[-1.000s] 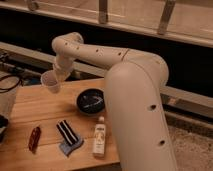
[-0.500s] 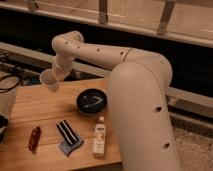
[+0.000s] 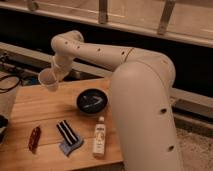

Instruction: Pick up the ceramic cup

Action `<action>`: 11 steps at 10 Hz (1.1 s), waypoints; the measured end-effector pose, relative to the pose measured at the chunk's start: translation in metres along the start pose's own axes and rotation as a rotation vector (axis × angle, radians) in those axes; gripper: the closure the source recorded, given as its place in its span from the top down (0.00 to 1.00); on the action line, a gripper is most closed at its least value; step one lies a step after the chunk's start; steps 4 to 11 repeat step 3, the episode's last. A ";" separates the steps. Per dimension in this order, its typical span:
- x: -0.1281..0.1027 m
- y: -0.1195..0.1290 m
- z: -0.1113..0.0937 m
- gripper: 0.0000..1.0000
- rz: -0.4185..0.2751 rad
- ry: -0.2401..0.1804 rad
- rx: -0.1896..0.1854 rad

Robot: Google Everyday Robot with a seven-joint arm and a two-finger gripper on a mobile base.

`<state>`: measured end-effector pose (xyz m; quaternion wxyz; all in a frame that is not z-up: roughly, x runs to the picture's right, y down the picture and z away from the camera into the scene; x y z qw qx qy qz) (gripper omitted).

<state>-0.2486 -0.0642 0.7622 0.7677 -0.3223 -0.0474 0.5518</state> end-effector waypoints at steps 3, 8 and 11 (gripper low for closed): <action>0.000 0.005 -0.004 0.01 -0.011 -0.011 -0.005; 0.000 0.005 -0.004 0.01 -0.011 -0.011 -0.005; 0.000 0.005 -0.004 0.01 -0.011 -0.011 -0.005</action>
